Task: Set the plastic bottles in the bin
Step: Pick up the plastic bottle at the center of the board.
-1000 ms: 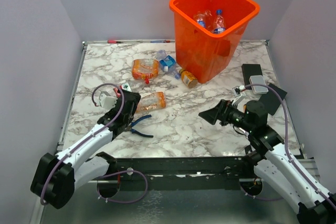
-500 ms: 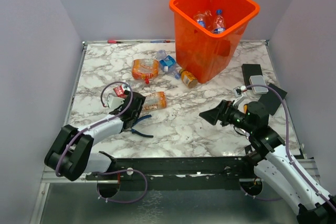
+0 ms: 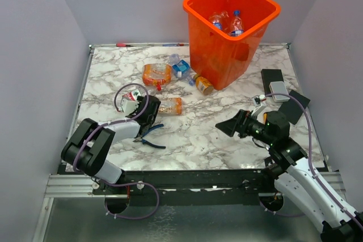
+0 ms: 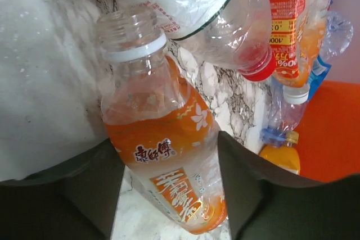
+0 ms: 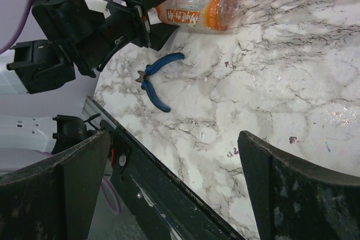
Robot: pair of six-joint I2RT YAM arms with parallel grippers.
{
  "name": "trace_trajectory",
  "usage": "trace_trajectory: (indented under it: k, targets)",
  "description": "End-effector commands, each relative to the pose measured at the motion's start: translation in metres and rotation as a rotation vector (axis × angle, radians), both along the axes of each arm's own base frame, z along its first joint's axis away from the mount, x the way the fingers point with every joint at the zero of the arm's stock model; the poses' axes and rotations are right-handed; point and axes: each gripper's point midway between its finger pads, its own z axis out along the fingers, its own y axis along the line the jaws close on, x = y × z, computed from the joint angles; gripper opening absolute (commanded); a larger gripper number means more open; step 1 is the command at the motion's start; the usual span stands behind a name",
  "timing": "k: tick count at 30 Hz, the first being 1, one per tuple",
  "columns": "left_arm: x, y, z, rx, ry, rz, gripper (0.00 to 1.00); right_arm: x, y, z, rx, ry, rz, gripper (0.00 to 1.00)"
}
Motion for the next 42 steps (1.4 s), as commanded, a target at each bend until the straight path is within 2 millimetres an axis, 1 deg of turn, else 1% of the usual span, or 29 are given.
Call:
trace_trajectory:
  k: [1,5,8,10,14,16,18,21,24,26,29,31,33,37,39,42]
  targets:
    - [-0.014,0.006,-0.032,0.059,0.086,-0.021,0.55,-0.002,-0.002,-0.006,-0.011,0.015,-0.008,0.98]
    - [-0.013,0.006,-0.028,0.064,0.073,-0.031,0.40,-0.002,-0.003,-0.004,-0.013,0.009,-0.012,0.98]
    - [-0.012,0.006,-0.011,0.066,0.033,-0.048,0.33,-0.002,-0.003,0.001,-0.009,0.001,-0.008,0.98]
    - [-0.012,0.004,0.008,0.070,-0.012,-0.076,0.30,-0.003,-0.003,0.008,-0.007,-0.014,-0.003,0.98]
    - [-0.014,-0.013,0.063,0.051,-0.139,-0.195,0.25,-0.004,-0.001,0.028,-0.012,-0.066,0.027,0.98]
    - [-0.020,-0.025,0.094,0.038,-0.211,-0.285,0.23,-0.006,0.003,0.036,-0.012,-0.088,0.058,0.98]
    - [-0.028,-0.041,0.119,0.035,-0.272,-0.409,0.24,-0.010,0.010,0.043,0.002,-0.108,0.118,0.98]
    - [-0.045,-0.069,0.155,0.057,-0.381,-0.650,0.24,-0.014,0.021,0.051,0.043,-0.118,0.195,0.97]
    - [-0.068,-0.096,0.193,0.066,-0.534,-0.887,0.24,-0.012,0.029,0.058,0.051,-0.139,0.212,0.97]
    - [-0.084,-0.109,0.215,0.089,-0.640,-1.018,0.24,-0.011,0.035,0.067,0.065,-0.164,0.223,0.97]
    - [-0.110,-0.124,0.242,0.114,-0.770,-1.192,0.23,-0.008,0.044,0.083,0.096,-0.185,0.256,0.98]
    - [-0.128,-0.132,0.256,0.122,-0.845,-1.294,0.23,-0.002,0.049,0.100,0.113,-0.225,0.269,0.98]
    - [-0.145,-0.137,0.266,0.132,-0.910,-1.369,0.23,0.002,0.055,0.111,0.126,-0.244,0.289,0.99]
    - [-0.170,-0.142,0.290,0.142,-1.046,-1.432,0.23,0.005,0.073,0.120,0.138,-0.253,0.345,0.99]
    - [-0.177,-0.144,0.297,0.137,-1.090,-1.439,0.23,0.000,0.087,0.123,0.133,-0.267,0.387,0.99]
    - [-0.181,-0.149,0.301,0.122,-1.109,-1.458,0.22,-0.012,0.112,0.123,0.100,-0.279,0.448,0.97]
